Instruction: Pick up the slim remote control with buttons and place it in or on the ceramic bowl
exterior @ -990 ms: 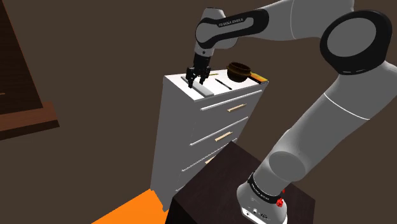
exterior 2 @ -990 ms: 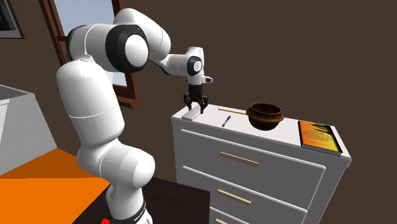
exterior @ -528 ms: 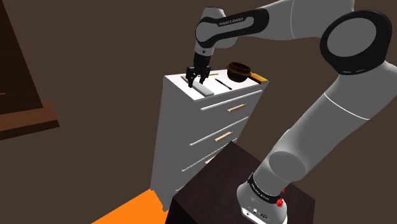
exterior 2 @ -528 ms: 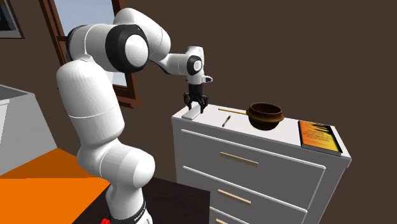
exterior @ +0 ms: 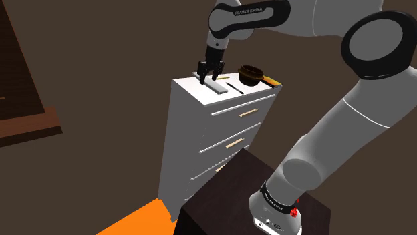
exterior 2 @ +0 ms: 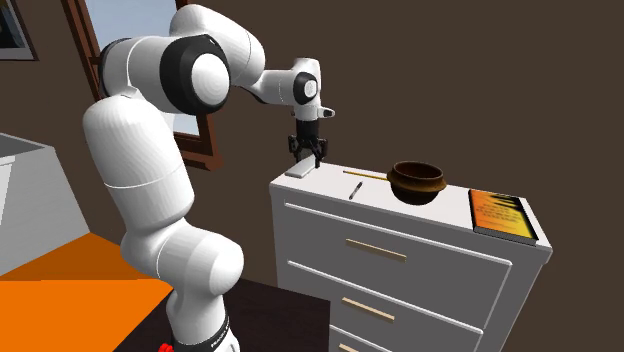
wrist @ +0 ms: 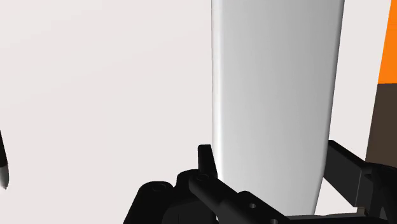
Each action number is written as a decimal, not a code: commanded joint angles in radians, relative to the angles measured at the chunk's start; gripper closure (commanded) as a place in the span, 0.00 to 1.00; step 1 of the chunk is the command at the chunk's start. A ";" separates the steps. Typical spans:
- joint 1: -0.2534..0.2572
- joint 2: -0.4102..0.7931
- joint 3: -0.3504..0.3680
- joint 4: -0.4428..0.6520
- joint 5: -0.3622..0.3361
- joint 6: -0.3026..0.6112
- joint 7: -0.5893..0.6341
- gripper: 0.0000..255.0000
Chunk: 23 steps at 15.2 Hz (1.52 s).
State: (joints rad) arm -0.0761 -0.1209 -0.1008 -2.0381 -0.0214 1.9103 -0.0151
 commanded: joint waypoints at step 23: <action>0.002 0.014 0.002 0.339 0.003 -0.326 -0.003 1.00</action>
State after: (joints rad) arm -0.0751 -0.1124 -0.0997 -1.7198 -0.0192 1.6005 -0.0198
